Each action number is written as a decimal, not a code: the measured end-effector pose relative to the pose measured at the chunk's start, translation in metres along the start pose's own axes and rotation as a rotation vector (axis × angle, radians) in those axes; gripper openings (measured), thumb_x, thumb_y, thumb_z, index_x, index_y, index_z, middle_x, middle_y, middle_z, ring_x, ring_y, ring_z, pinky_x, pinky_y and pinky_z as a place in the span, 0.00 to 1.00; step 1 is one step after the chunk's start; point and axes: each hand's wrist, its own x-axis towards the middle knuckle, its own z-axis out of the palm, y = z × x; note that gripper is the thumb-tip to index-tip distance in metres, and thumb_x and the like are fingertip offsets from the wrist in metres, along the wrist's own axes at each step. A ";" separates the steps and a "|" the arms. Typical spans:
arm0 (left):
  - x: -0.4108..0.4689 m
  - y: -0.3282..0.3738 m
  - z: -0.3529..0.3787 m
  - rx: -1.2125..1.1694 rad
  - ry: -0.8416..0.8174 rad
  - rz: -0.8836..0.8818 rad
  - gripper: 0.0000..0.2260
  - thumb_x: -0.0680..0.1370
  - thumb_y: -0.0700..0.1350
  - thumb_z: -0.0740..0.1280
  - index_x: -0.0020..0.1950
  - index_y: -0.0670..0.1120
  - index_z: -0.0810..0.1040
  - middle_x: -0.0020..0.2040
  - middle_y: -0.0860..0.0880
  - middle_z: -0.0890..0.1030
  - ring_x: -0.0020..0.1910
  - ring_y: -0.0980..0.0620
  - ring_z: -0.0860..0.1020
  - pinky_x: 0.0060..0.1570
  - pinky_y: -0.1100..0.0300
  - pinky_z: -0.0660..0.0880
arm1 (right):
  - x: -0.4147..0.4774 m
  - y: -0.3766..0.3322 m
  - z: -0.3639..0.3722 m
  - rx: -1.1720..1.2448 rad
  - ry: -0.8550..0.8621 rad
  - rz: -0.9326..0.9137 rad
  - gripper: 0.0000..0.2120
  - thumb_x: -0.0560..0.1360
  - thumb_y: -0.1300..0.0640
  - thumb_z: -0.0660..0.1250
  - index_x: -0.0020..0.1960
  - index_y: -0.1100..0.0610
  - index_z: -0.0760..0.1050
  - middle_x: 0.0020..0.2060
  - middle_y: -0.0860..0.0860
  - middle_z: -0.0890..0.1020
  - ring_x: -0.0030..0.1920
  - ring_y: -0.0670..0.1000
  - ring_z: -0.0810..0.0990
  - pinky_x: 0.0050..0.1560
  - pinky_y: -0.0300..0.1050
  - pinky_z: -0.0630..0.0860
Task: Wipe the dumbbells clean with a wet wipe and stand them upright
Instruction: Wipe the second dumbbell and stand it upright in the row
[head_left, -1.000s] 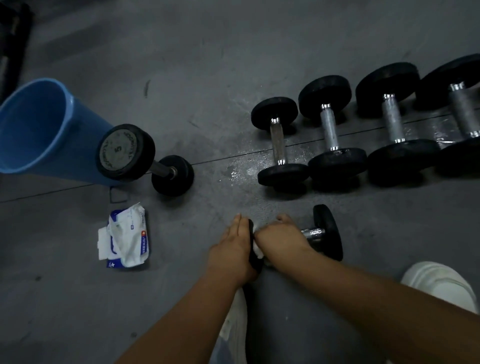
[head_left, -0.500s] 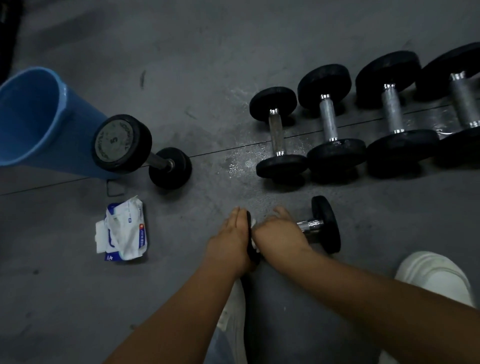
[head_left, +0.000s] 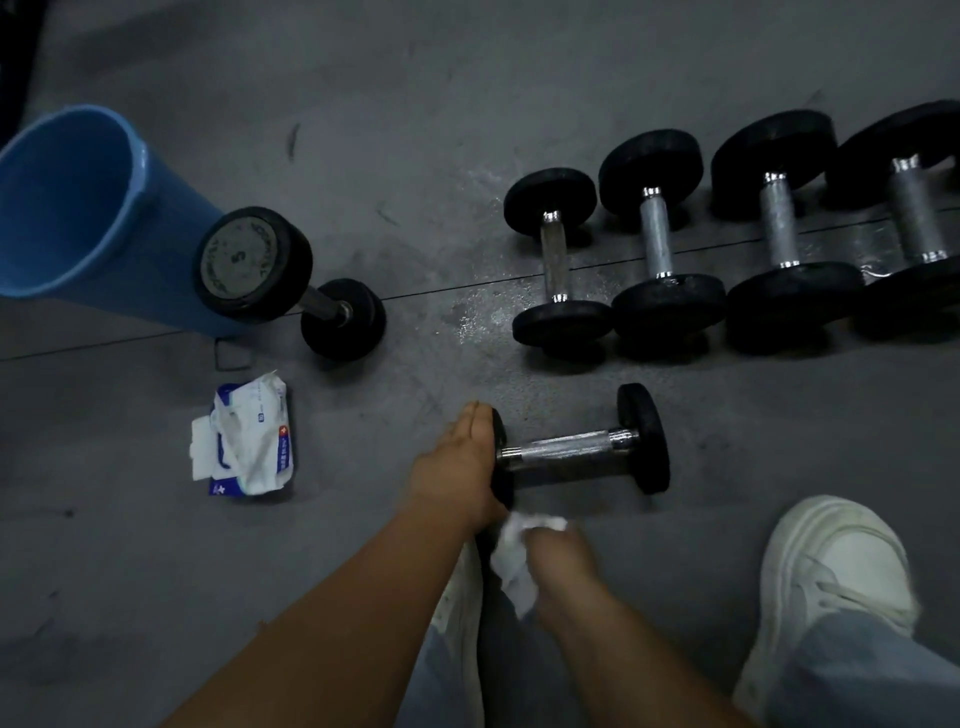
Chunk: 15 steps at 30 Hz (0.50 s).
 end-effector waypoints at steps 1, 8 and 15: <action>-0.004 0.002 0.003 0.003 0.020 0.001 0.53 0.66 0.51 0.78 0.79 0.48 0.46 0.81 0.51 0.48 0.73 0.47 0.65 0.62 0.51 0.71 | 0.009 0.002 0.008 0.181 -0.061 0.143 0.04 0.78 0.64 0.61 0.49 0.58 0.74 0.42 0.56 0.79 0.40 0.55 0.79 0.43 0.45 0.75; -0.019 0.006 0.025 -0.004 0.153 0.009 0.44 0.75 0.50 0.70 0.80 0.47 0.43 0.81 0.49 0.43 0.76 0.49 0.61 0.65 0.52 0.68 | 0.022 -0.021 0.023 0.655 -0.227 0.132 0.14 0.78 0.70 0.53 0.52 0.58 0.75 0.44 0.59 0.77 0.40 0.52 0.78 0.43 0.42 0.74; -0.031 0.009 0.038 0.012 0.193 -0.018 0.44 0.74 0.54 0.71 0.81 0.44 0.48 0.81 0.44 0.51 0.75 0.47 0.65 0.67 0.54 0.68 | 0.048 -0.014 0.021 0.208 0.001 0.095 0.23 0.68 0.49 0.78 0.54 0.63 0.78 0.43 0.58 0.84 0.43 0.57 0.84 0.50 0.53 0.82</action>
